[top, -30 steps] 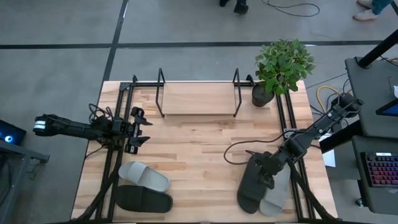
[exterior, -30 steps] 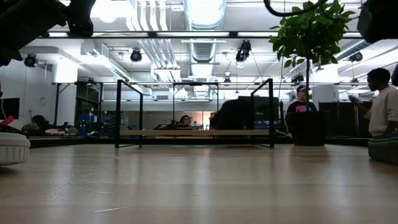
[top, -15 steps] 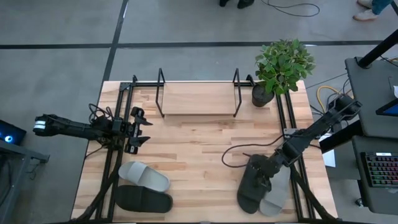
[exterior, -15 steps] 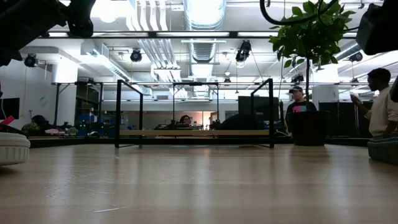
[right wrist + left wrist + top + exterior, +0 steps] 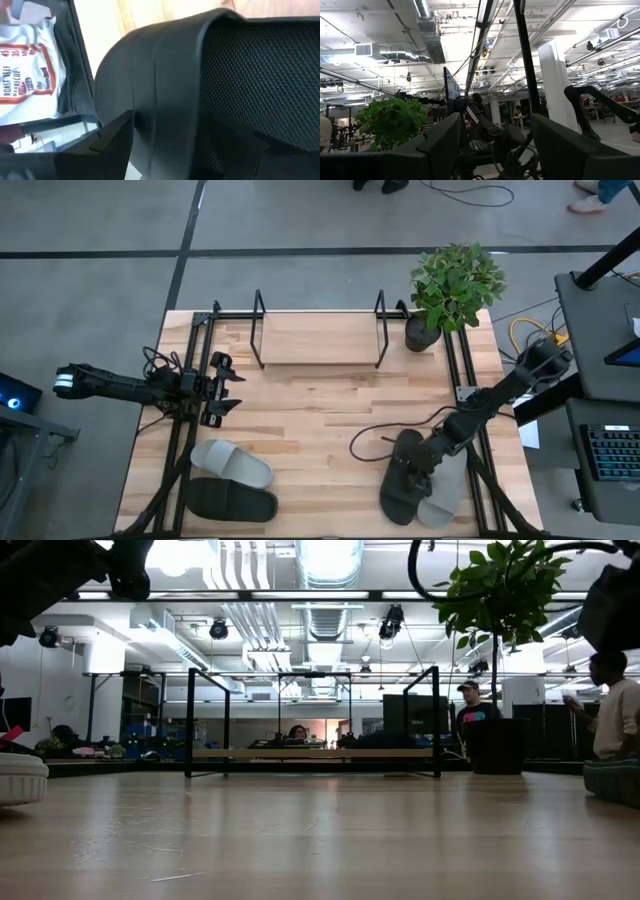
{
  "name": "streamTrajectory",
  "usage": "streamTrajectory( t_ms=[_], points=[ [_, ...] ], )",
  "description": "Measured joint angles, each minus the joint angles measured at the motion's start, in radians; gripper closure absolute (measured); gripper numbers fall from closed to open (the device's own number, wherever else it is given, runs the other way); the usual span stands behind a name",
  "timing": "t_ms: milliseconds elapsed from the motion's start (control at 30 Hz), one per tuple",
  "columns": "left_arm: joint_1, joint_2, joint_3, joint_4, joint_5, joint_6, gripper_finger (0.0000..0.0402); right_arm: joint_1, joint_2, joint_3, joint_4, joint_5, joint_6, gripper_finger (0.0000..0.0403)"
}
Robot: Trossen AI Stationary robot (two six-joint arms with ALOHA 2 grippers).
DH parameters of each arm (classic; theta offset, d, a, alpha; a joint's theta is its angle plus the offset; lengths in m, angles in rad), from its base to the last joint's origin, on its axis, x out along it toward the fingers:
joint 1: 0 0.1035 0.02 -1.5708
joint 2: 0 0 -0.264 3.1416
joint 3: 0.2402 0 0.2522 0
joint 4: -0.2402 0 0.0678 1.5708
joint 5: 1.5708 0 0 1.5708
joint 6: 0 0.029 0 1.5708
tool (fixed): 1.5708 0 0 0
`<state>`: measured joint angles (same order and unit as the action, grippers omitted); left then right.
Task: Pick and place slides into the shelf
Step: Put the right black slipper on the shelf
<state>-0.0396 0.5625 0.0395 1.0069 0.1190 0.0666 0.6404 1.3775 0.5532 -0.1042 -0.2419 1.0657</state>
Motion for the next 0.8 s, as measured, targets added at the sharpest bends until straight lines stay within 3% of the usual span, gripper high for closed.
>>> streamTrajectory(
  t_ms=[367, 667, 800],
  points=[
    [0.0, 0.0, 0.0, 0.0, 0.0, 0.0, 0.0173, 0.0, 0.012, 0.001, 0.029, -0.027, -0.036, 0.0244],
    [0.0, 0.0, 0.0, 0.0, -0.002, 0.0, 0.0173, 0.001, 0.004, 0.0, 0.039, -0.027, -0.234, 0.0374],
    [0.0, 0.0, 0.0, 0.0, -0.004, 0.0, 0.0173, 0.001, 0.004, 0.018, 0.031, -0.027, -0.3, 0.0388]
  ],
)
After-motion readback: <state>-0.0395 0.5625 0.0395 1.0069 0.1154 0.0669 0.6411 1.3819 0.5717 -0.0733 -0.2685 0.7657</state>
